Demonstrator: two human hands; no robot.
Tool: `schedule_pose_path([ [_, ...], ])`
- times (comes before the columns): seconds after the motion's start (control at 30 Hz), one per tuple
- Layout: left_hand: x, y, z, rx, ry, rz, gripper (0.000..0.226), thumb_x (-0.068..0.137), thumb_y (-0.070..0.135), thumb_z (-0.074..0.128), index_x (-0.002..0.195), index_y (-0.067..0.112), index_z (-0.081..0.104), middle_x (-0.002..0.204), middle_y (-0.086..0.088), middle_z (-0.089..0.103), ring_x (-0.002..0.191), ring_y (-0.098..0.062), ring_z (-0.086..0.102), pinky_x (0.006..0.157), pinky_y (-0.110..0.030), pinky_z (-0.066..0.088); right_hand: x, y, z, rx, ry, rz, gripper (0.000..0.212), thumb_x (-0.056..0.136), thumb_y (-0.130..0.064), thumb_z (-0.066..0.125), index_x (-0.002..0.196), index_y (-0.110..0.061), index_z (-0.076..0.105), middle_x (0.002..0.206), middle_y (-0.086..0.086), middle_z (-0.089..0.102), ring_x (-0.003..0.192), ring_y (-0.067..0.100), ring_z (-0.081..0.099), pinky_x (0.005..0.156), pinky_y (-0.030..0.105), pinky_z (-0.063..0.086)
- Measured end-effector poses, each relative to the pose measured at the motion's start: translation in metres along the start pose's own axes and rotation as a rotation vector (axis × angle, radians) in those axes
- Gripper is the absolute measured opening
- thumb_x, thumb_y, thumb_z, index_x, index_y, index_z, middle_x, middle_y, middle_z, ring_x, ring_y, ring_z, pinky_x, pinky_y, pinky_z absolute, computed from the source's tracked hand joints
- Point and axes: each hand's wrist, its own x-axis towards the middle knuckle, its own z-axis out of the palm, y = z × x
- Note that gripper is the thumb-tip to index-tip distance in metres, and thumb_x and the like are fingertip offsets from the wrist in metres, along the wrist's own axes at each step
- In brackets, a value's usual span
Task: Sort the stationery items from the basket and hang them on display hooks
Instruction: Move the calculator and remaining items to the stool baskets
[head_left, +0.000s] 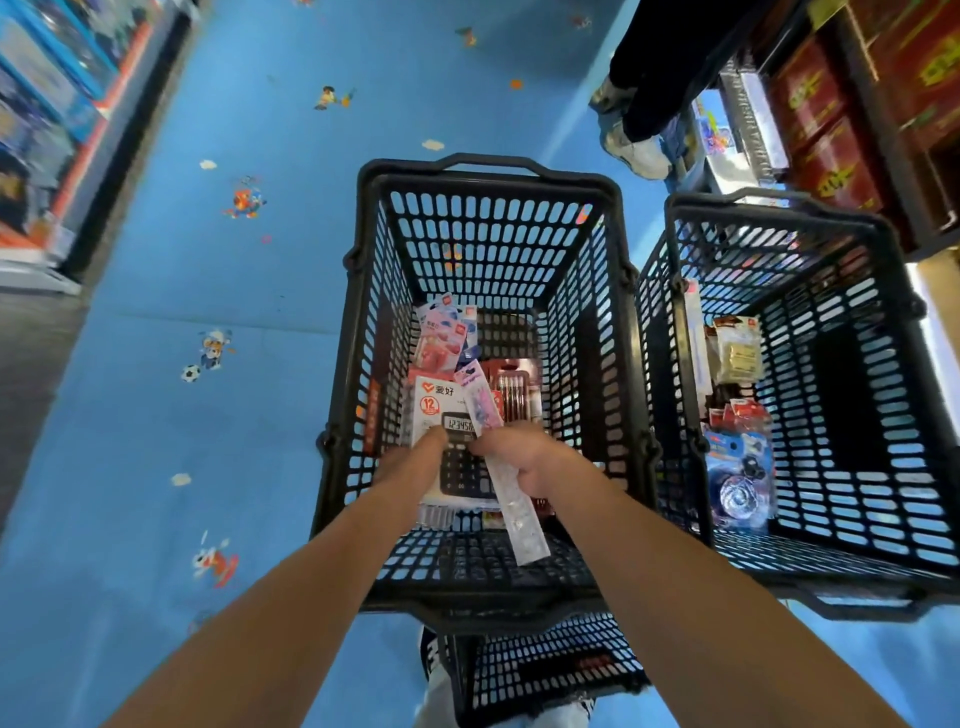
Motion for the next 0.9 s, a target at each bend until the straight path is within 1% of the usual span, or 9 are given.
schedule_pose_path([
  [0.07, 0.003, 0.001, 0.002, 0.065, 0.012, 0.004, 0.046, 0.088, 0.04, 0.067, 0.126, 0.015, 0.056, 0.1, 0.001, 0.059, 0.09, -0.022, 0.057, 0.085, -0.033, 0.047, 0.004, 0.001, 0.001, -0.003, 0.009, 0.019, 0.044, 0.087, -0.008, 0.074, 0.128, -0.002, 0.057, 0.123, 0.011, 0.067, 0.111, 0.028, 0.066, 0.095, 0.039, 0.058],
  [0.1, 0.004, 0.001, 0.003, 0.108, 0.01, 0.002, 0.043, 0.09, 0.036, 0.065, 0.126, 0.014, 0.057, 0.102, -0.001, 0.061, 0.091, -0.023, 0.059, 0.086, -0.034, 0.051, 0.005, 0.001, 0.002, 0.004, 0.007, 0.029, 0.038, 0.088, -0.008, 0.073, 0.122, -0.003, 0.057, 0.114, 0.011, 0.069, 0.1, 0.025, 0.069, 0.074, 0.032, 0.062],
  [0.17, 0.006, -0.002, 0.003, 0.174, -0.005, 0.0, 0.042, 0.093, 0.028, 0.063, 0.131, 0.011, 0.059, 0.113, -0.009, 0.067, 0.1, -0.028, 0.064, 0.092, -0.04, 0.057, 0.004, 0.002, 0.005, -0.013, 0.017, 0.056, 0.028, 0.09, -0.01, 0.073, 0.112, -0.006, 0.056, 0.099, 0.008, 0.068, 0.081, 0.018, 0.067, 0.045, 0.021, 0.053],
  [0.3, 0.006, -0.003, 0.005, 0.289, -0.005, 0.051, 0.038, 0.096, 0.011, 0.058, 0.133, 0.004, 0.059, 0.127, -0.017, 0.065, 0.114, -0.036, 0.062, 0.101, -0.045, 0.055, 0.006, 0.004, 0.003, -0.107, 0.05, 0.017, 0.047, 0.087, -0.018, 0.079, 0.124, 0.001, 0.057, 0.106, 0.011, 0.071, 0.092, 0.025, 0.071, 0.082, 0.037, 0.062],
  [0.43, -0.001, -0.004, 0.004, 0.441, 0.028, 0.126, 0.04, 0.097, 0.009, 0.061, 0.135, 0.001, 0.051, 0.133, -0.018, 0.061, 0.121, -0.037, 0.059, 0.103, -0.045, 0.052, 0.001, 0.003, -0.003, -0.222, 0.125, -0.072, 0.047, 0.084, -0.025, 0.084, 0.119, -0.005, 0.062, 0.108, 0.007, 0.069, 0.094, 0.023, 0.069, 0.078, 0.03, 0.059],
  [0.6, -0.001, -0.005, -0.002, 0.535, 0.015, 0.175, 0.032, 0.098, 0.008, 0.058, 0.126, 0.004, 0.044, 0.131, -0.016, 0.06, 0.123, -0.036, 0.058, 0.098, -0.041, 0.05, -0.002, 0.005, -0.012, -0.078, 0.191, -0.097, 0.029, 0.09, -0.002, 0.064, 0.119, -0.001, 0.067, 0.118, 0.017, 0.07, 0.109, 0.035, 0.067, 0.099, 0.049, 0.056],
  [0.7, -0.005, -0.003, -0.003, 0.517, 0.045, 0.221, 0.043, 0.093, 0.004, 0.062, 0.131, 0.002, 0.042, 0.13, -0.018, 0.06, 0.12, -0.037, 0.06, 0.096, -0.043, 0.054, 0.001, 0.009, -0.017, -0.056, 0.283, -0.122, 0.023, 0.097, -0.007, 0.051, 0.116, -0.004, 0.063, 0.114, 0.013, 0.068, 0.105, 0.033, 0.064, 0.092, 0.041, 0.056],
  [0.8, -0.012, 0.0, -0.003, 0.534, 0.089, 0.348, 0.047, 0.091, 0.003, 0.064, 0.134, 0.001, 0.043, 0.129, -0.019, 0.061, 0.118, -0.036, 0.062, 0.094, -0.042, 0.056, 0.007, 0.013, -0.017, -0.122, 0.372, -0.118, 0.036, 0.097, -0.008, 0.052, 0.132, -0.003, 0.058, 0.124, 0.014, 0.065, 0.112, 0.034, 0.062, 0.086, 0.034, 0.052],
  [0.9, -0.015, 0.002, -0.005, 0.534, 0.112, 0.544, 0.051, 0.088, 0.001, 0.066, 0.135, 0.002, 0.046, 0.127, -0.017, 0.061, 0.118, -0.033, 0.063, 0.095, -0.045, 0.058, 0.009, 0.019, -0.014, -0.19, 0.406, -0.089, 0.036, 0.095, -0.011, 0.057, 0.13, -0.004, 0.06, 0.121, 0.015, 0.066, 0.111, 0.035, 0.065, 0.083, 0.035, 0.053],
])
